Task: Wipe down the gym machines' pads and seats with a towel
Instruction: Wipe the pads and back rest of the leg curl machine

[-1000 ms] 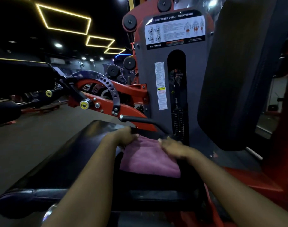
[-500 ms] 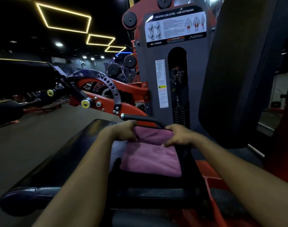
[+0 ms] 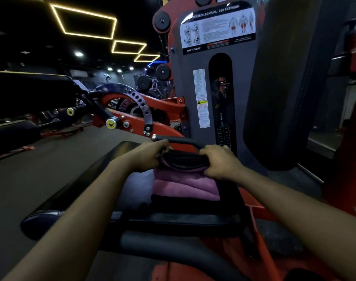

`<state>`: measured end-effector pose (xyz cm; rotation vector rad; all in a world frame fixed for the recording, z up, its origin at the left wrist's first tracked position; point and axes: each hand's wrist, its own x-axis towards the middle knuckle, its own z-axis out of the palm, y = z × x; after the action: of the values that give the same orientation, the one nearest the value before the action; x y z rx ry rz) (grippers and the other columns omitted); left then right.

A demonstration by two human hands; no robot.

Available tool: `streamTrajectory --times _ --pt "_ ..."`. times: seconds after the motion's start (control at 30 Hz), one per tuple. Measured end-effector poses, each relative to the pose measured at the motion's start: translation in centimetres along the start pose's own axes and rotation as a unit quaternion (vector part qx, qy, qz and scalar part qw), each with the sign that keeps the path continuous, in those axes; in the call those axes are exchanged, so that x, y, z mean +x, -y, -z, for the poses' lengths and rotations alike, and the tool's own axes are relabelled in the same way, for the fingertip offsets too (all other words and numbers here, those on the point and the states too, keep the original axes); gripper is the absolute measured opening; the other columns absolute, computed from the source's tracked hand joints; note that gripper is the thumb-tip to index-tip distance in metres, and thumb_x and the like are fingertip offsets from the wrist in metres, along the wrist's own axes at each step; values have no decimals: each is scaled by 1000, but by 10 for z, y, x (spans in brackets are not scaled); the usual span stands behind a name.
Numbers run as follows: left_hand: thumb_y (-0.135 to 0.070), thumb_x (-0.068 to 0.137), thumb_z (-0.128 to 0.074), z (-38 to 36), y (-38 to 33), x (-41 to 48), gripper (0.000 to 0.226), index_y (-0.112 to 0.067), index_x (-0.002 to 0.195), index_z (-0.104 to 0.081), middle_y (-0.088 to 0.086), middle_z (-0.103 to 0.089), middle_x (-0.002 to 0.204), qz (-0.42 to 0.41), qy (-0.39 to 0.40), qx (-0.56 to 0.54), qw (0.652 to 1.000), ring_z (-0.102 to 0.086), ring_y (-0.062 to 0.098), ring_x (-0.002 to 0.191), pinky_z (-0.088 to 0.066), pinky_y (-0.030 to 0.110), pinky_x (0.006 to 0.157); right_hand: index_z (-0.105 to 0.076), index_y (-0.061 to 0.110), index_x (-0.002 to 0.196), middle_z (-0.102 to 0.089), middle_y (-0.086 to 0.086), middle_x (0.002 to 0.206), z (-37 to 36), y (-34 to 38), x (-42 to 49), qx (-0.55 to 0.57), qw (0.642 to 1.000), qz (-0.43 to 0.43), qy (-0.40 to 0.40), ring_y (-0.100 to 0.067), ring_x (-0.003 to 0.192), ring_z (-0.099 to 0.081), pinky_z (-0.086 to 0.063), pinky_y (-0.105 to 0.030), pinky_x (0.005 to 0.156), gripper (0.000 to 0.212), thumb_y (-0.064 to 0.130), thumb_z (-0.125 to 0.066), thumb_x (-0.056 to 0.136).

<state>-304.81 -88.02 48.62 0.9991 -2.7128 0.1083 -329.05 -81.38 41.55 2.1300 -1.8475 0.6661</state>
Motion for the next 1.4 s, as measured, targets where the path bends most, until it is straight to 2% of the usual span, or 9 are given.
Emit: streamTrajectory --times 0.17,0.3,0.53,0.77,0.97,1.13,1.23,1.3,1.4 --pt "0 93 -54 -10 10 13 38 -20 122 -39 20 -71 92 114 17 -149 982 -71 33 64 -57 35 51 -62 24 74 -64 -2 71 6 -34 23 312 918 -225 96 -20 64 -58 -45 -27 59 35 48 -86 73" --pt "9 96 -51 -28 14 21 29 -8 119 -45 28 -69 97 183 63 -257 947 -73 30 66 -62 40 56 -68 11 93 -65 -7 80 -1 -38 19 280 887 -227 289 -20 68 -58 -47 -29 58 53 47 -92 62" --pt "16 79 -73 -32 23 17 46 -7 117 -59 20 -72 104 184 115 -335 917 -73 22 81 -63 40 74 -74 15 101 -71 1 89 -15 -29 21 211 955 -167 127 -17 80 -67 -50 -24 65 45 19 -94 61" --pt "18 86 -51 -24 37 5 31 -1 108 -59 16 -61 101 126 140 -284 940 -62 21 82 -55 32 75 -43 36 79 -48 17 79 -36 -38 -9 180 970 136 -86 -2 78 -44 -37 -30 65 46 -7 -60 73" --pt "10 89 -50 -10 23 6 30 -10 92 -72 5 -71 98 148 193 -268 932 -66 17 87 -58 33 78 -64 30 117 -52 17 120 -10 -63 -26 84 985 141 60 -14 108 -44 -33 -33 84 60 -1 -55 66" --pt "-45 92 -67 -13 7 21 29 -18 83 -67 3 -68 97 187 221 -168 942 -65 20 87 -59 40 77 -57 49 136 -44 27 149 19 -59 -40 -69 977 96 175 -7 138 -34 -20 -31 93 59 21 -57 84" --pt "-52 84 -75 -22 -5 28 40 -20 81 -52 -2 -59 88 188 264 -82 942 -56 17 79 -55 39 73 -75 37 120 -54 17 147 35 -33 -29 18 983 33 179 -10 138 -47 -33 -36 115 44 43 -46 87" --pt "-52 85 -75 -26 -14 30 39 -23 82 -49 -4 -56 85 188 282 -41 940 -54 15 76 -53 36 70 -80 26 107 -73 5 122 33 -17 -15 145 986 -6 79 -15 112 -66 -48 -38 103 33 34 -49 99" --pt "-46 84 -77 -27 -19 25 47 -19 103 -45 2 -58 100 190 270 -47 943 -61 21 88 -54 32 66 -61 25 139 -62 -5 141 14 7 -4 156 982 -23 101 -21 127 -58 -42 -38 111 39 38 -42 107"
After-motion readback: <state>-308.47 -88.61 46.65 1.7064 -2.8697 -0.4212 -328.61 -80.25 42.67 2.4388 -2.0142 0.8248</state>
